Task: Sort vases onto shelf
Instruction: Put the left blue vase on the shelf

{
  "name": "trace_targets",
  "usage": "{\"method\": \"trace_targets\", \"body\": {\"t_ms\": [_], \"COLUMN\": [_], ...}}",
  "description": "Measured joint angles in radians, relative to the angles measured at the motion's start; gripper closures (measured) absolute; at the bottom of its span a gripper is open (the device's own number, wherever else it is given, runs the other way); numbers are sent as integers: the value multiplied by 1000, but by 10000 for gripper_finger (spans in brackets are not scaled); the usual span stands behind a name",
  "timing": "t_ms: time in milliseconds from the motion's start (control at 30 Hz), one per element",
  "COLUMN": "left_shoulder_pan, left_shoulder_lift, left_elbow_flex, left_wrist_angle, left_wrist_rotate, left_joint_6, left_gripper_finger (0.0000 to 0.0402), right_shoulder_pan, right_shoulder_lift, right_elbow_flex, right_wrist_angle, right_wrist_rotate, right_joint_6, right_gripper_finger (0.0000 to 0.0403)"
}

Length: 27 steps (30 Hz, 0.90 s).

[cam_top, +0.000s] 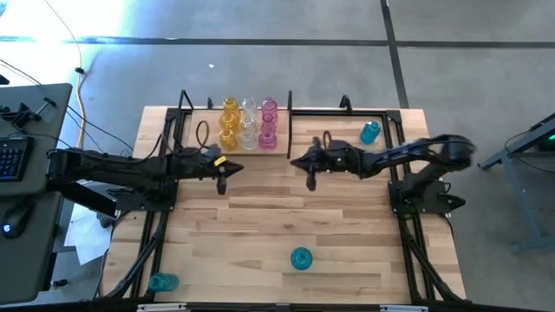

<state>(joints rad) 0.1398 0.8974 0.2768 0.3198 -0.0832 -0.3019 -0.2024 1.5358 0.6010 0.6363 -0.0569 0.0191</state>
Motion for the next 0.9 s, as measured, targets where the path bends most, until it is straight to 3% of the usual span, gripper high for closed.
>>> {"method": "trace_targets", "body": {"t_ms": [167,400,567,767,900], "left_shoulder_pan": [0,1,1,-3,-33], "left_shoulder_lift": [0,0,0,0,0], "left_elbow_flex": [-96,-115,-115,-99,2], "left_wrist_angle": [204,252,262,221,-9], "left_wrist_rotate": [5,3,49,224,285], "left_joint_6": [0,53,71,94,137], "left_gripper_finger": [401,401,401,401,401], "right_shoulder_pan": [0,-1,-1,1,24], "right_shoulder_lift": [-239,-495,-538,-510,-456], "right_elbow_flex": [0,0,0,0,0], "right_wrist_angle": [-397,-748,-771,-728,-641], "right_wrist_rotate": [243,533,543,413,369], "right_joint_6": [57,229,255,235,183], "right_gripper_finger": [378,269,209,195,198]}}
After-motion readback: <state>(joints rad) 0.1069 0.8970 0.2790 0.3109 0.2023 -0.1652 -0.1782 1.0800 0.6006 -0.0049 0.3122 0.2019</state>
